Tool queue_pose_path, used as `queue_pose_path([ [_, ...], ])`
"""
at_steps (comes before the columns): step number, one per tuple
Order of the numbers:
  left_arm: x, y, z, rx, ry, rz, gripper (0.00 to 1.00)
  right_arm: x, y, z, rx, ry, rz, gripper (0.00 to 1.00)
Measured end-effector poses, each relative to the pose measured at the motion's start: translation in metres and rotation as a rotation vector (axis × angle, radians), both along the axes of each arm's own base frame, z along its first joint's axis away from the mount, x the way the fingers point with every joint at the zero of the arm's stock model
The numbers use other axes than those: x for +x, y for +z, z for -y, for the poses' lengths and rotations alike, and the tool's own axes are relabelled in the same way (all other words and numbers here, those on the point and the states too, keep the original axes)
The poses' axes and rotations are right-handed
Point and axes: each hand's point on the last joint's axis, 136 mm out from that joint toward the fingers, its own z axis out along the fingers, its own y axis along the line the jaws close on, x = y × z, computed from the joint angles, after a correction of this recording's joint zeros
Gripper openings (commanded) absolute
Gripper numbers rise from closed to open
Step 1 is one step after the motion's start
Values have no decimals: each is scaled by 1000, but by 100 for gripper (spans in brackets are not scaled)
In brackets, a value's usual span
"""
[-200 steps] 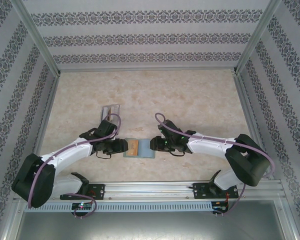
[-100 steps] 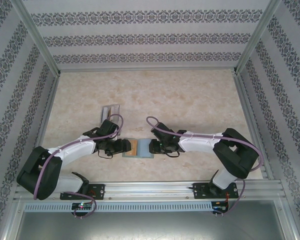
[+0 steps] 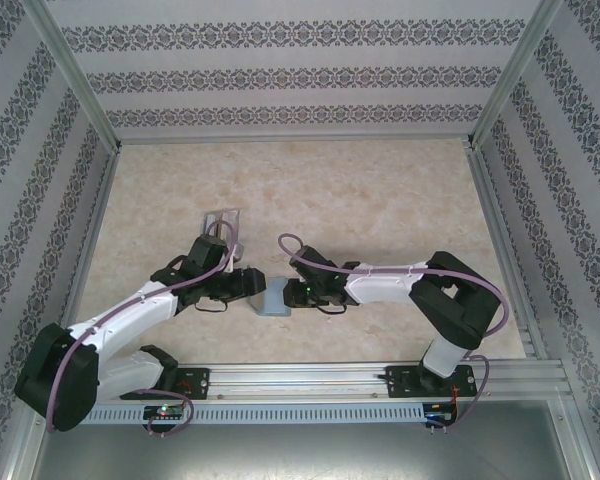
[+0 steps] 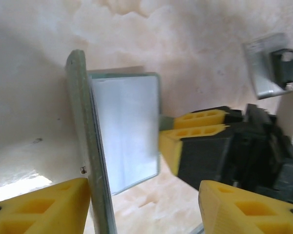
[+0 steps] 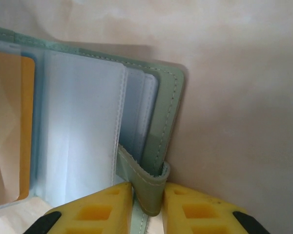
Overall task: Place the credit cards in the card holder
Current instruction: Close the card holder at the center of the table.
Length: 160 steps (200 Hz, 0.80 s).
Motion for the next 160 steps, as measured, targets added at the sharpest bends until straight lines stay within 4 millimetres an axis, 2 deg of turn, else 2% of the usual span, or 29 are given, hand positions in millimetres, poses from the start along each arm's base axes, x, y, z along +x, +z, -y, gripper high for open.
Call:
queue_pose_path([
  [27,0,2,4,-25,-7,-8,58,-1,2,-8,33,5,-3,29],
  [49,2,1,8,-42,-5,-15,52,-1,4,-10,43,9,0,29],
  [74,2,-6,9,-31,-4,-38,41,-2,7,1,44,17,13,30],
  [96,-1,-18,11,-6,-17,-69,36,1,15,13,36,35,46,30],
  [119,-2,-25,15,10,-31,-90,30,4,20,18,22,67,71,30],
  [141,1,-26,15,20,-32,-87,29,6,21,15,-2,127,94,32],
  [160,2,-28,14,32,-26,-86,26,11,19,5,2,180,96,36],
])
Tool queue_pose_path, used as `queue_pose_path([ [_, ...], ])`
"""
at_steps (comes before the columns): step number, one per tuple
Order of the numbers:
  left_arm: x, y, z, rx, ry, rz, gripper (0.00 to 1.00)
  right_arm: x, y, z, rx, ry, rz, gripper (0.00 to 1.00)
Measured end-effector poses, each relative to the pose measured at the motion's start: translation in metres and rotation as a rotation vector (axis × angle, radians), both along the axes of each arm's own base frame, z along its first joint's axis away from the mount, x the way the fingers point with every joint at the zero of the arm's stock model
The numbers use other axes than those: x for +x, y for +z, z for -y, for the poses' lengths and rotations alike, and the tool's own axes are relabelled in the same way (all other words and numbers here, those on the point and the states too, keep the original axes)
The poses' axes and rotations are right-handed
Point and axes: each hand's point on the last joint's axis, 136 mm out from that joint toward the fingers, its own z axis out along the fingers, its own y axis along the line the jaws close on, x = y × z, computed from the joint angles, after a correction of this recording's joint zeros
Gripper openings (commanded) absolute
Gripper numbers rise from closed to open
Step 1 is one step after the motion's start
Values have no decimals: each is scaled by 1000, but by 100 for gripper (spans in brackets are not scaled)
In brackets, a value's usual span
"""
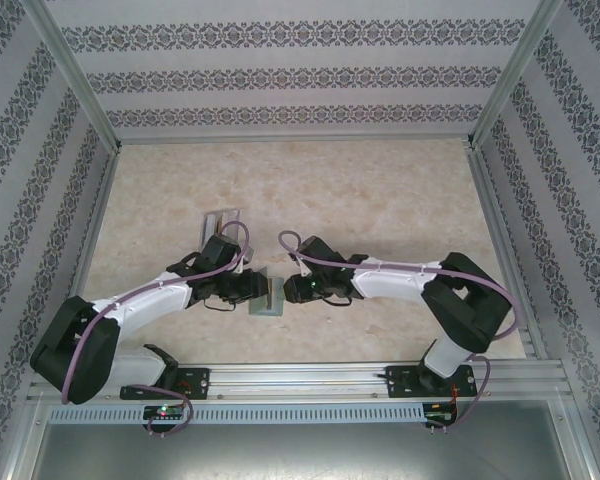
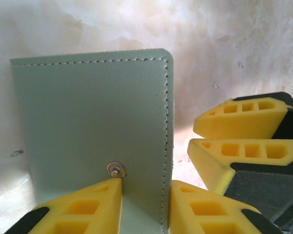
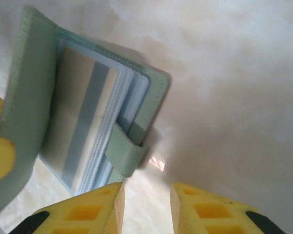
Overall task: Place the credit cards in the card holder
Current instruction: Close the card holder at the center of the table, then close the button on the card holder.
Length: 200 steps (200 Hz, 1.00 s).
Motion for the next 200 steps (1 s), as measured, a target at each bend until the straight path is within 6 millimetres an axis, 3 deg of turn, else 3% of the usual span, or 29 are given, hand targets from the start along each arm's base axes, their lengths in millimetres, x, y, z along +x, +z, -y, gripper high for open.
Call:
queue_pose_path([
  [31,0,-4,-1,12,-2,-8,21,3,-2,-14,13,46,-14,42],
  [71,-1,-13,-3,31,2,-30,17,9,-15,-27,8,41,-44,37],
  [121,1,-22,-7,67,17,-35,16,11,-18,-31,6,-5,-46,6],
  [143,3,-27,-6,76,18,-39,15,11,-18,-27,16,-33,-45,1],
  [169,8,-29,-2,63,18,-27,14,13,-15,-18,27,-77,-39,1],
  [200,12,-30,5,37,10,-6,14,16,-11,-3,14,-136,-12,10],
])
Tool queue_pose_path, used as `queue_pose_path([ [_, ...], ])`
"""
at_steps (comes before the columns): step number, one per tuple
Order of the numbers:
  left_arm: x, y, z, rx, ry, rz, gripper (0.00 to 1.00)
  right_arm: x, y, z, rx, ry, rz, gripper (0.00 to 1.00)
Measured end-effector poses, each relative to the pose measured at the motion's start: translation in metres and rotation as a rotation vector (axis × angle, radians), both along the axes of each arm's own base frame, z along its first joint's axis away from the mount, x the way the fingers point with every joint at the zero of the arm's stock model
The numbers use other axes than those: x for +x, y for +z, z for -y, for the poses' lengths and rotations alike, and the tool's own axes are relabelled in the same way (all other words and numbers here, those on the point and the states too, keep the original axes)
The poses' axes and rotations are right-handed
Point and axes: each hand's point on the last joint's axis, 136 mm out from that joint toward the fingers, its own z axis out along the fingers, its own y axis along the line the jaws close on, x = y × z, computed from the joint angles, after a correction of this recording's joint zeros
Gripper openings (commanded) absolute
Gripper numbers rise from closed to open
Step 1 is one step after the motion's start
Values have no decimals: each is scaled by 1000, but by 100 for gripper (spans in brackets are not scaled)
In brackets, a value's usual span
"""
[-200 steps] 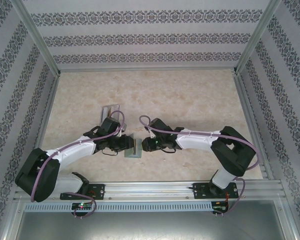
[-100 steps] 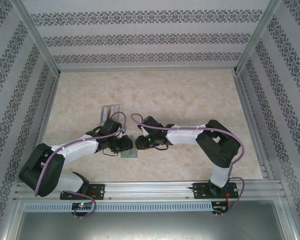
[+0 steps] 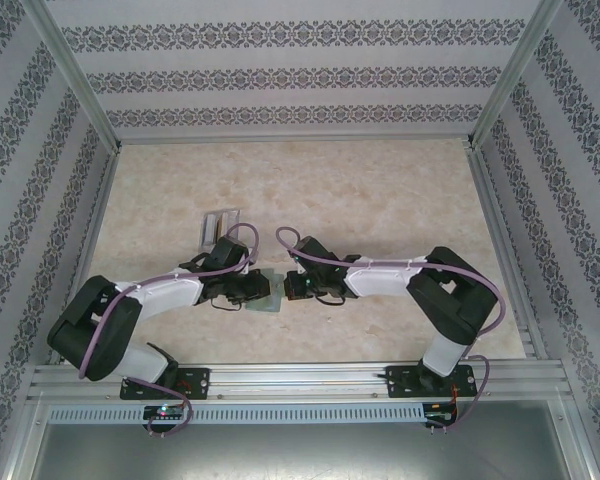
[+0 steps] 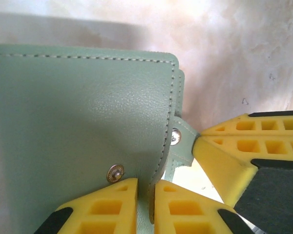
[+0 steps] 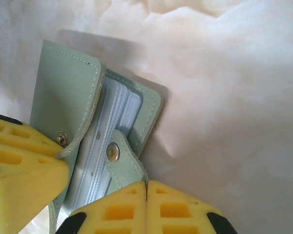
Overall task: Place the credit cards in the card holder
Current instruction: Close the button on the card holder.
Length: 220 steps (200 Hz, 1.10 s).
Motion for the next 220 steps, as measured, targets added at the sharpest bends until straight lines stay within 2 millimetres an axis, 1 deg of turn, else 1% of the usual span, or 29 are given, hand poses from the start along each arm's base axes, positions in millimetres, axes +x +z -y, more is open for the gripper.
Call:
queue_pose_path([
  [10,1,0,2,-8,0,3,15,1,1,3,-3,-20,6,21],
  [14,2,0,2,-9,0,5,17,3,1,5,-11,-25,17,24],
  [26,2,-2,2,-10,3,-2,23,6,1,14,-33,-57,35,28],
  [34,3,-2,4,-18,2,-6,25,7,0,19,-42,-66,48,30],
  [42,3,-1,6,-25,-1,-7,25,7,0,22,-45,-74,53,32],
  [55,4,-1,8,-36,-6,-11,23,7,2,24,-43,-69,65,36],
  [76,4,-2,9,-40,-4,-16,19,8,7,18,-34,-24,82,40],
  [101,4,-3,8,-37,6,-20,15,15,15,-2,-20,30,101,41],
  [112,4,-3,7,-34,8,-19,13,19,15,-9,-18,35,107,42],
  [129,4,-4,7,-30,11,-21,12,19,9,-12,-32,42,97,42],
  [151,4,-5,6,-29,15,-19,10,18,-7,-6,-79,33,74,41],
  [164,4,-5,6,-29,15,-19,10,19,-5,-7,-84,30,76,39],
  [174,4,-5,6,-29,15,-19,10,19,-6,-6,-96,25,79,35],
  [204,4,-5,6,-29,15,-19,10,22,-9,2,-141,-7,98,16],
  [220,4,-5,6,-29,15,-19,10,20,-10,10,-155,-27,103,13],
])
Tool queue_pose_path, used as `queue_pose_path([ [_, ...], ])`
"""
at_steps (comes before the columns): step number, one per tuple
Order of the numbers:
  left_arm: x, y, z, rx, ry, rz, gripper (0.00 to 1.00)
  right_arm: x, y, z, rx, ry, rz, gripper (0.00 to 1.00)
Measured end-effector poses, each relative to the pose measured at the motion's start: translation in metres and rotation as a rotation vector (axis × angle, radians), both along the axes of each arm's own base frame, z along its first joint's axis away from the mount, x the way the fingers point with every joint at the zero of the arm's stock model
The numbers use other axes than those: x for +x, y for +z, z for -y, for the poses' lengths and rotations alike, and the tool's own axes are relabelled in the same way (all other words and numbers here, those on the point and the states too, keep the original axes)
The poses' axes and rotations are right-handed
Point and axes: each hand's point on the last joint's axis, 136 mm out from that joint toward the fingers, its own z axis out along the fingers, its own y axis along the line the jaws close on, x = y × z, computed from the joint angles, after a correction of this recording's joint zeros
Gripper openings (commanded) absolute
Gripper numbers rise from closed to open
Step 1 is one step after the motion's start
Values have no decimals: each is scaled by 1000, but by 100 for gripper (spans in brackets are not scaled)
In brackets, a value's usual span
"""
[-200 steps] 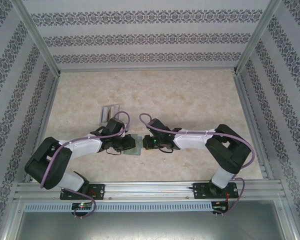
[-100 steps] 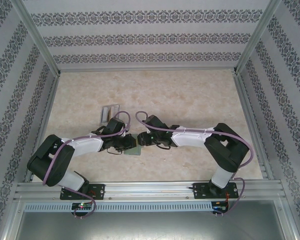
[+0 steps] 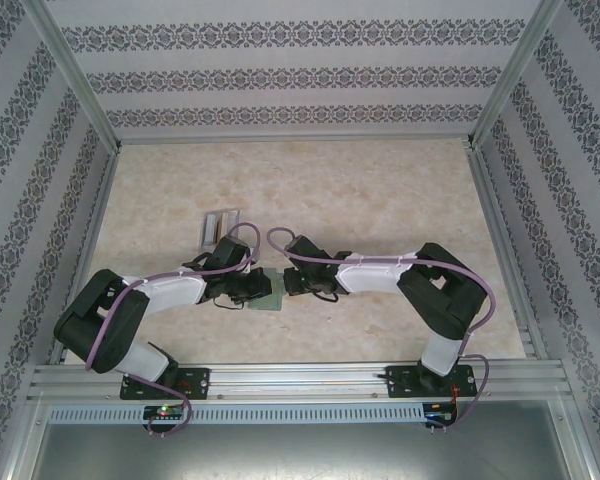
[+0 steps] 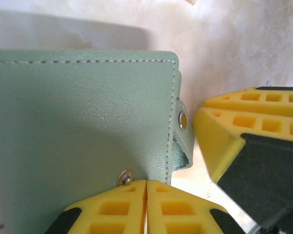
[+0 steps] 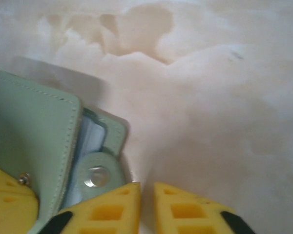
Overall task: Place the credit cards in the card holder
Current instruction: Close the button on the card holder.
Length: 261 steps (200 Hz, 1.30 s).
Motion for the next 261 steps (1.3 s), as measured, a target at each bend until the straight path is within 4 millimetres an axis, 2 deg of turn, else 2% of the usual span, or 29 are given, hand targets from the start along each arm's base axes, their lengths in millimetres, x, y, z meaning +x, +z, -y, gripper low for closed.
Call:
queue_pose_path([
  [27,0,0,0,2,1,1,11,-8,0,20,-21,-26,5,13],
  [53,0,0,-1,1,4,2,11,-12,8,24,3,-15,12,31],
  [79,0,0,-1,3,6,5,10,-14,19,6,41,66,26,36],
  [102,0,1,-1,2,9,5,8,-7,27,-16,66,138,51,38],
  [121,0,1,-1,1,12,2,8,-3,25,-29,71,186,58,40],
  [146,0,1,-3,3,29,-1,8,-2,18,-35,58,222,56,41],
  [170,1,1,-7,16,44,7,7,0,16,-36,20,227,86,38],
  [204,1,1,-8,21,47,10,7,-5,5,-26,-75,216,117,34],
  [226,0,0,-8,20,48,12,6,-6,2,-20,-101,204,135,22],
  [261,1,1,-8,18,51,12,6,-5,7,0,-126,137,175,13],
])
